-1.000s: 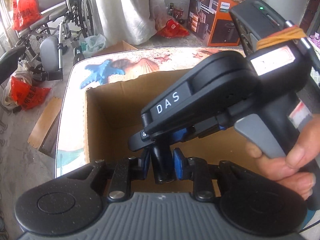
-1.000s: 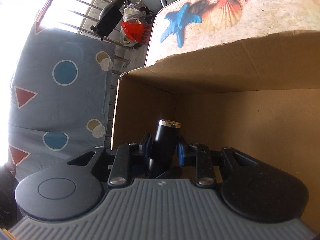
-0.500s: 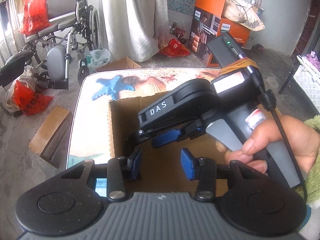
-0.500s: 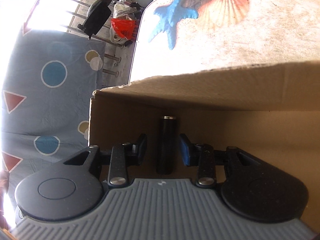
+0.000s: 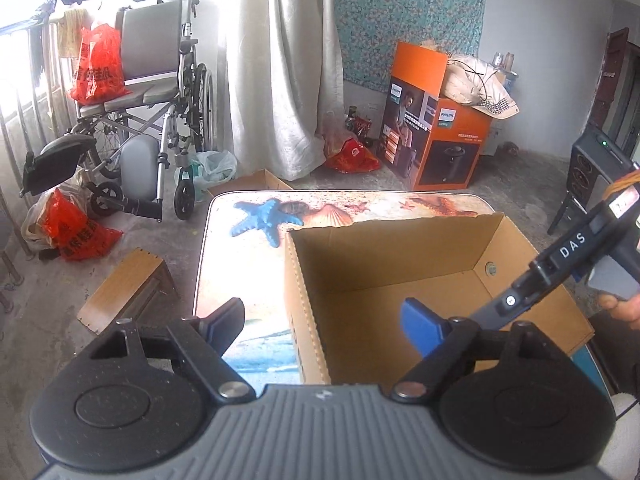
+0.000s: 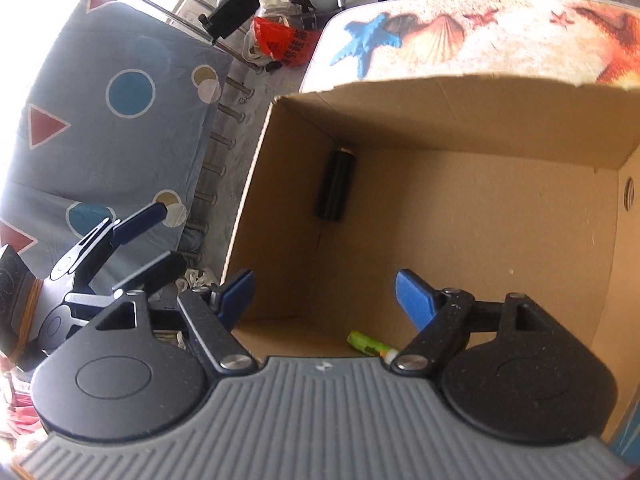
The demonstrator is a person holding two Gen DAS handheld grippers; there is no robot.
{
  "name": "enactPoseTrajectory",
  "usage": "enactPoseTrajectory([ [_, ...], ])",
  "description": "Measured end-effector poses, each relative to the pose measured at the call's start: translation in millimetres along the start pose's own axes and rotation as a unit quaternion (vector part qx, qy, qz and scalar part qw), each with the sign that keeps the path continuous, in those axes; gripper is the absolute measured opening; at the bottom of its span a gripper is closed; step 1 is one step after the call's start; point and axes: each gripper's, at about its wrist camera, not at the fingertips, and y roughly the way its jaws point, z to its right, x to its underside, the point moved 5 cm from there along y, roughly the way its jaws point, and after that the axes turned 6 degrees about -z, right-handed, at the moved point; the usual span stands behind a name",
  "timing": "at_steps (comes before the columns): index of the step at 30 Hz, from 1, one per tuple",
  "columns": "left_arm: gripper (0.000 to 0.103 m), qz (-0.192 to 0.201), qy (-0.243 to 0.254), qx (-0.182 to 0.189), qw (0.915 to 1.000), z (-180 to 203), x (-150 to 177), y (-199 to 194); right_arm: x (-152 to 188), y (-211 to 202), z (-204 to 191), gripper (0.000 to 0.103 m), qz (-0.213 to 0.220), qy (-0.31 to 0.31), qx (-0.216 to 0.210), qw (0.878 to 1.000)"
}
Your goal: Organize rigid objects
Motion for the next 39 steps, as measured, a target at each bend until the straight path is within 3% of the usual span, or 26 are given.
enactPoseTrajectory([
  [6,0.087,-0.005,-0.021,-0.006,0.9997,-25.6,7.1,10.5,21.3,36.8,36.0,0.078,-0.114,0.111,-0.019,0.987],
  [13,0.087,-0.004,-0.036,-0.014,0.9992,-47.3,14.3,19.0,28.8,62.1,53.5,0.079,-0.184,0.164,-0.009,0.969],
  [19,0.087,-0.003,-0.044,-0.016,0.9989,-56.3,15.9,25.5,25.4,77.0,56.3,0.081,-0.204,0.193,-0.025,0.960],
  [22,0.087,0.000,-0.051,-0.018,0.9985,-60.1,17.0,23.9,22.9,83.8,53.0,0.082,-0.203,0.207,-0.056,0.956],
  [24,0.087,0.001,-0.055,-0.021,0.9982,-62.7,18.0,22.6,13.4,80.4,43.1,0.082,-0.171,0.203,-0.096,0.959],
  [26,0.087,0.001,-0.058,-0.023,0.9981,-64.3,19.4,20.9,-1.0,66.8,30.3,0.082,-0.113,0.192,-0.158,0.962],
  [28,0.087,-0.001,-0.059,-0.026,0.9979,-65.8,20.3,19.5,-10.0,50.9,20.6,0.083,-0.076,0.175,-0.181,0.965],
  [31,0.087,0.000,-0.058,-0.027,0.9979,-66.7,21.4,16.8,-3.9,42.6,18.9,0.089,-0.073,0.177,-0.157,0.969],
  [37,0.087,0.006,-0.063,-0.024,0.9977,-69.4,24.1,14.0,36.7,65.5,36.4,0.090,-0.158,0.245,-0.090,0.953],
  [39,0.087,0.005,-0.063,-0.024,0.9977,-70.1,24.7,13.4,40.4,70.8,37.2,0.092,-0.163,0.252,-0.084,0.950],
])
